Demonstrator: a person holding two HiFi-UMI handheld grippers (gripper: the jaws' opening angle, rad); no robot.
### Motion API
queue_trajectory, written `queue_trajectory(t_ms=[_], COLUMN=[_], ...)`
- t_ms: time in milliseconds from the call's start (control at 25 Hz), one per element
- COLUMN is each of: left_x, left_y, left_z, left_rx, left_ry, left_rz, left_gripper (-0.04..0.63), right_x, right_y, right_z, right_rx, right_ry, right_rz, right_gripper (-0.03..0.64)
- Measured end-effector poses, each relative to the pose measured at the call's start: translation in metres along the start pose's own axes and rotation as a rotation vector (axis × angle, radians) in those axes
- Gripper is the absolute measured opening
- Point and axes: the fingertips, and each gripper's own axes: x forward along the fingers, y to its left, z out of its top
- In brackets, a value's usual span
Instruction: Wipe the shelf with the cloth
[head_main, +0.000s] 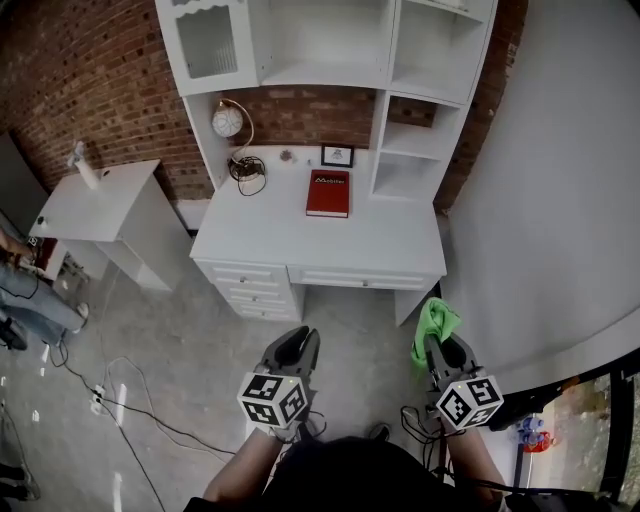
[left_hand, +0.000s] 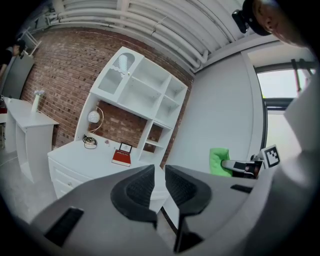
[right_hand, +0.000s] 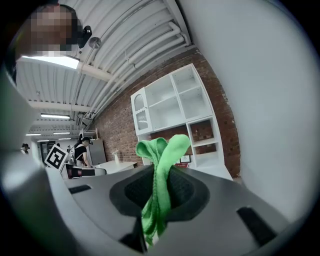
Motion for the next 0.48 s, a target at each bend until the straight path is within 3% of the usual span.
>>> queue_trajectory(t_ms=[280,480], left_x=[-0.042,-0.066], left_y=[0.071,0.12], left_z=[0.038,0.052], left_rx=[0.012,-0.003], left_ry=[-0.1,-0.125], left_rz=[0.052,0.084], left_gripper=[0.064,0.064], right_x=[0.029,0.055], right_y=[0.038,0.07], right_z=[0.026,0.026], right_rx=[-0.022,-0.015], right_ry=[-0.098,-0.086], right_rz=[-0.023,-0.04], right_gripper=[0.058,0.058])
